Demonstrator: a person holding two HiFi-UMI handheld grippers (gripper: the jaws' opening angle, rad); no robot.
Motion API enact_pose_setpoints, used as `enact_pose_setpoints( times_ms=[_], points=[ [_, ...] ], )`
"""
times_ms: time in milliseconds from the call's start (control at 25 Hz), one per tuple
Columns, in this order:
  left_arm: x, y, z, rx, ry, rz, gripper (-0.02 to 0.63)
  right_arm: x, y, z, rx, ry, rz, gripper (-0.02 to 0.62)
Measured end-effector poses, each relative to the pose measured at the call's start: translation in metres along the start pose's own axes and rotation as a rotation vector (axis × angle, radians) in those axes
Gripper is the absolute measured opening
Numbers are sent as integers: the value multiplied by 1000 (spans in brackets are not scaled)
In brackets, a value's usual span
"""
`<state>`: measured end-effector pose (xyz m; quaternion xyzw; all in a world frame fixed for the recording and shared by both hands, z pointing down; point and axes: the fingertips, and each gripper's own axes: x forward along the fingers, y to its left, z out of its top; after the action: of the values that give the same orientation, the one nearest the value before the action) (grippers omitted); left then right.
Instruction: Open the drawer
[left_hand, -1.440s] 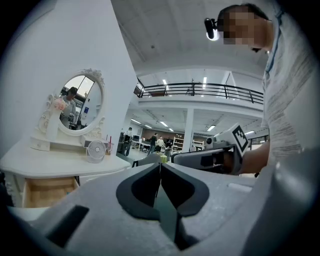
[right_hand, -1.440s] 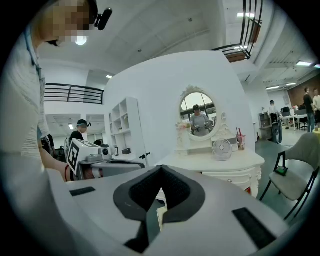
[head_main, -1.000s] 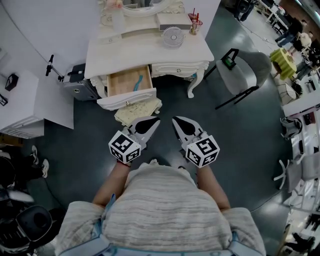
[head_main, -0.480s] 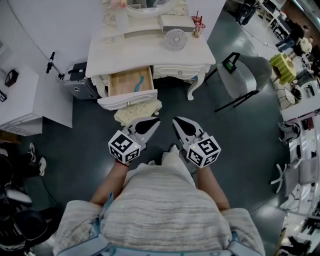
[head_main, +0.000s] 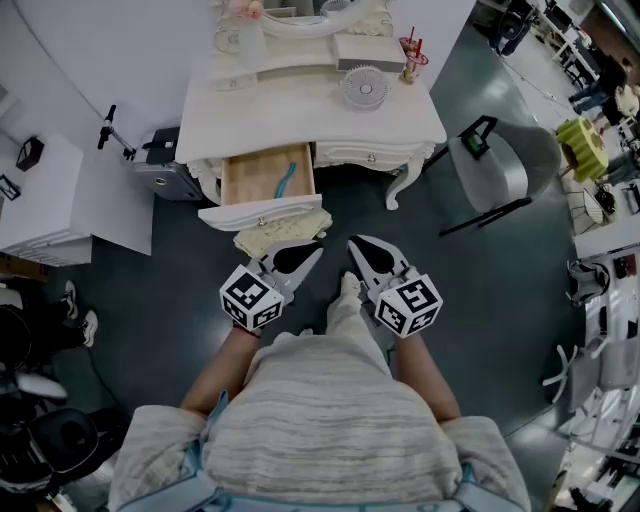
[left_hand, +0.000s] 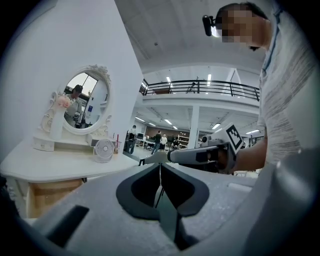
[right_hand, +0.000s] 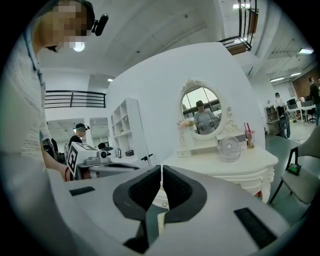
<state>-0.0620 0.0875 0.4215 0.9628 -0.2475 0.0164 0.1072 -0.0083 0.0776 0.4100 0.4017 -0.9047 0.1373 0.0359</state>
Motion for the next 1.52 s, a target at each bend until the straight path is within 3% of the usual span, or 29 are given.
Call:
enact_pose_setpoints(
  times_ms=[840, 1520],
  points=[
    [125, 109, -10, -52, 42, 29, 15, 76, -143, 6, 9, 64, -15, 9],
    [185, 165, -50, -83, 136, 64, 15, 119, -224, -31, 33, 118, -65, 9]
  ],
)
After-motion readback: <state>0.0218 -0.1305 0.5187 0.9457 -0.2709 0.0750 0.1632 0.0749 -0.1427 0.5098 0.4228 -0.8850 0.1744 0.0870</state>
